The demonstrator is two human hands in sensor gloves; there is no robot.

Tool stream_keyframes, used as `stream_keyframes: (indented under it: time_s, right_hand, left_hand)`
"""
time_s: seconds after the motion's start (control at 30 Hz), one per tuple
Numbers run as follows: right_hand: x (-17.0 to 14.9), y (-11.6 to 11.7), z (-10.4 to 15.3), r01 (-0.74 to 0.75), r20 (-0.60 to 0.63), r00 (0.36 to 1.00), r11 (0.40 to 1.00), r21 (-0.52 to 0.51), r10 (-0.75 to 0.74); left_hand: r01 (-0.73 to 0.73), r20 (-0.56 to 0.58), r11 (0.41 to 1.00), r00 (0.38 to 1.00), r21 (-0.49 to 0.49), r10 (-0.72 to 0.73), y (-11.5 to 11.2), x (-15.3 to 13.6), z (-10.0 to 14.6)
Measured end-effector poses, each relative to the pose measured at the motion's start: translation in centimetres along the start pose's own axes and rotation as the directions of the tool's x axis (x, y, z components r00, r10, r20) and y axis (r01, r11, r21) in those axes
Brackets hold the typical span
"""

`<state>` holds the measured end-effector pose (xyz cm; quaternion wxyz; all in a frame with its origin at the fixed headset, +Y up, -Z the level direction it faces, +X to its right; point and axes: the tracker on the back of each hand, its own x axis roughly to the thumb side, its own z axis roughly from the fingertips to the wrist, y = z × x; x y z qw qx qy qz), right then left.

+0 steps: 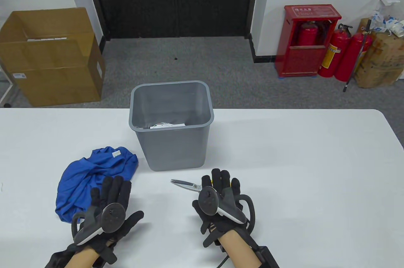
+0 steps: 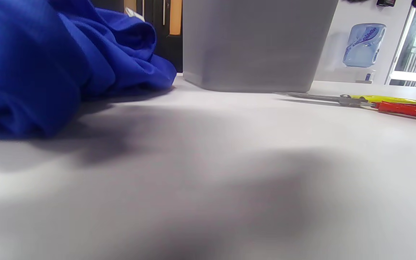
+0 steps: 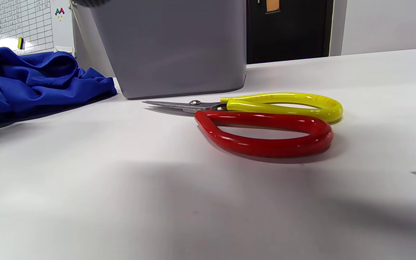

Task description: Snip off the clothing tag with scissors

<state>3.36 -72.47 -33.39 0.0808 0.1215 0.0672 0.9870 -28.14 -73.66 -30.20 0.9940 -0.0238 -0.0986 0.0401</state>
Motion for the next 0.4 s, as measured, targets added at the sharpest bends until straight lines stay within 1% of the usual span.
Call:
stream_keyframes:
  time_s: [0.1,0.4]
  right_hand:
    - [0.1,0.11,-0.09,0.006,0.005,1.0,1.0,0.002,-0.006]
    - [0.47,0.58,-0.19,-0.01,0.019,1.0,0.999,0.032,0.01]
  left_hand:
    - [-0.016,-0.003,1.0,1.0,-0.006,0.016,-0.08,0.03,0.06]
    - [0.006,-0.005,1.0,1.0,-0.014,-0.006,-0.18,0.27,0.06]
